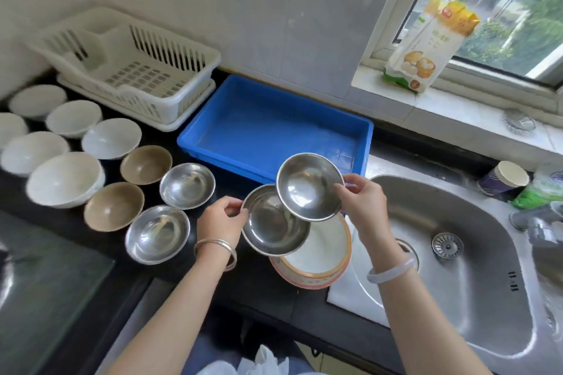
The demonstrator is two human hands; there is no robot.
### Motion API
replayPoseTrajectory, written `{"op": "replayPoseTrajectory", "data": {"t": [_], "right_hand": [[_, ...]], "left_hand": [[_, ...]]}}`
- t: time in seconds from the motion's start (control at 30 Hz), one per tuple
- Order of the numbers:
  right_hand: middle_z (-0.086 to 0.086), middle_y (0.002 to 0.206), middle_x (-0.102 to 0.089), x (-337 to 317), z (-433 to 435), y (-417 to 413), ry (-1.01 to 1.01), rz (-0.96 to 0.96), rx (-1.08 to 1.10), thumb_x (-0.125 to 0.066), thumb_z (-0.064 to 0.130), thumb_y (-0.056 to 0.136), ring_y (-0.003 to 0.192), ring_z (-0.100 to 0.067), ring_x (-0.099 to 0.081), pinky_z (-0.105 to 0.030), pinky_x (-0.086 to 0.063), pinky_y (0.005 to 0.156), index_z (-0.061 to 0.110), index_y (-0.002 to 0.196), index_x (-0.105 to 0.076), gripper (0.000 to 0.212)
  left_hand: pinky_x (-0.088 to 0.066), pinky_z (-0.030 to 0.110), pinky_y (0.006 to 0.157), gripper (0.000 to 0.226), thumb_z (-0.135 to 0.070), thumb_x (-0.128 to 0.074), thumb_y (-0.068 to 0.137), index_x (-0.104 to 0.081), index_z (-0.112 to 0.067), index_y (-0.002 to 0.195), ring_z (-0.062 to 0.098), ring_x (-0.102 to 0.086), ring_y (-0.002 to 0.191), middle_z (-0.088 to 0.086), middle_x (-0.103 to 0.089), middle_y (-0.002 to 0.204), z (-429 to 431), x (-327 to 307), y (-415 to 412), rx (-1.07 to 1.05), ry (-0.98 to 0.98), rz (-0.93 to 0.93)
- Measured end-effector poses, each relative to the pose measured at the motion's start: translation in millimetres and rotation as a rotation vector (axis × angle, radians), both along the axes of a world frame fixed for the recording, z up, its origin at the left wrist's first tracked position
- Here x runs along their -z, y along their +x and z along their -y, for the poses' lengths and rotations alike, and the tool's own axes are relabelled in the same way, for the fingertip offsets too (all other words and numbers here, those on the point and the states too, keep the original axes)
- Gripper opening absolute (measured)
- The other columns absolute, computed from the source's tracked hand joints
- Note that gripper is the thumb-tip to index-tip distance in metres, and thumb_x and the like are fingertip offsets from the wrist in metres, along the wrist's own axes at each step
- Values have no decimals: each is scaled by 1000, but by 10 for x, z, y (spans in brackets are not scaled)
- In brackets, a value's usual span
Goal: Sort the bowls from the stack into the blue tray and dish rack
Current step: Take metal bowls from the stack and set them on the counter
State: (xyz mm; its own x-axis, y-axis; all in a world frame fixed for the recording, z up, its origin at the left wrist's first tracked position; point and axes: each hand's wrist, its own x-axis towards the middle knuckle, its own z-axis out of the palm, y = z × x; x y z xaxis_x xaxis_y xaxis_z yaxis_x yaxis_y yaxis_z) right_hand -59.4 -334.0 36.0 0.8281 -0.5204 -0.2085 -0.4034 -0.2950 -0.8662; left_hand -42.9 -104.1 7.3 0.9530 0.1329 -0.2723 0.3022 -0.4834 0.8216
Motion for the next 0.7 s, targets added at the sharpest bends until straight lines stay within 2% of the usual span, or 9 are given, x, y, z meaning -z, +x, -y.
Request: {"op": "replayPoseTrajectory", "data": {"t": [0.1, 0.2, 0.27, 0.37, 0.43, 0.53, 0.6, 0.7], "right_hand": [[5, 70, -70, 70, -215, 251, -6, -26, -117, -62, 19, 79, 64, -15, -64, -33, -55, 64, 23, 82, -68, 9], [4, 73, -69, 194, -452, 506, -60, -89, -233, -59, 17, 77, 59, -12, -61, -25, -50, 57, 22, 83, -68, 12], [2, 76, -68, 294, -599, 663, -94, -148, -299, -58, 16, 76, 57, -10, -62, -22, -50, 55, 21, 83, -68, 13], [-3, 75, -68, 457, -776, 867, -136, -227, -376, -56, 10, 73, 70, -26, -67, -35, -58, 72, 19, 79, -67, 15], [-9, 76, -67, 561, -866, 972, -185, -259, -418, -53, 7, 74, 73, -29, -65, -38, -57, 75, 15, 80, -67, 17], [-15, 75, -66, 703, -973, 1052, -306, -314, -480, -54, 8, 75, 74, -32, -62, -35, -53, 71, 2, 83, -67, 16], [-20, 74, -65, 779, -1023, 1065, -371, -361, -524, -52, 7, 76, 72, -33, -58, -34, -51, 67, -4, 85, -65, 19], [-18, 71, -62, 842, -1054, 1061, -421, -405, -553, -50, 6, 78, 71, -29, -56, -32, -46, 63, -2, 75, -63, 15]], "left_hand": [[-54, 40, 82, 12, -16, -69, 78, -64, -19, 88, 20, -65, 86, 1, -69, 89, -252, 78, -95, -115, -61, -64], [-55, 46, 84, 15, -16, -70, 76, -64, -17, 89, 26, -66, 87, 5, -70, 89, -463, 162, -195, -217, -100, -116], [-55, 45, 83, 13, -17, -71, 75, -64, -19, 86, 26, -67, 85, 4, -71, 87, -566, 244, -270, -268, -110, -143], [-55, 43, 83, 12, -18, -71, 75, -65, -21, 86, 24, -68, 83, 1, -71, 86, -667, 386, -378, -323, -113, -195], [-55, 43, 84, 15, -16, -70, 75, -66, -18, 90, 24, -67, 85, 3, -72, 90, -704, 482, -433, -351, -116, -235], [-54, 40, 85, 14, -12, -69, 76, -66, -14, 89, 23, -67, 86, 5, -72, 92, -740, 606, -483, -384, -107, -270], [-51, 32, 83, 14, -12, -68, 76, -67, -13, 90, 21, -65, 85, 5, -72, 94, -756, 664, -499, -385, -88, -284], [-48, 27, 79, 14, -12, -68, 77, -69, -11, 91, 20, -65, 85, 6, -73, 94, -775, 716, -494, -383, -79, -296]]}}
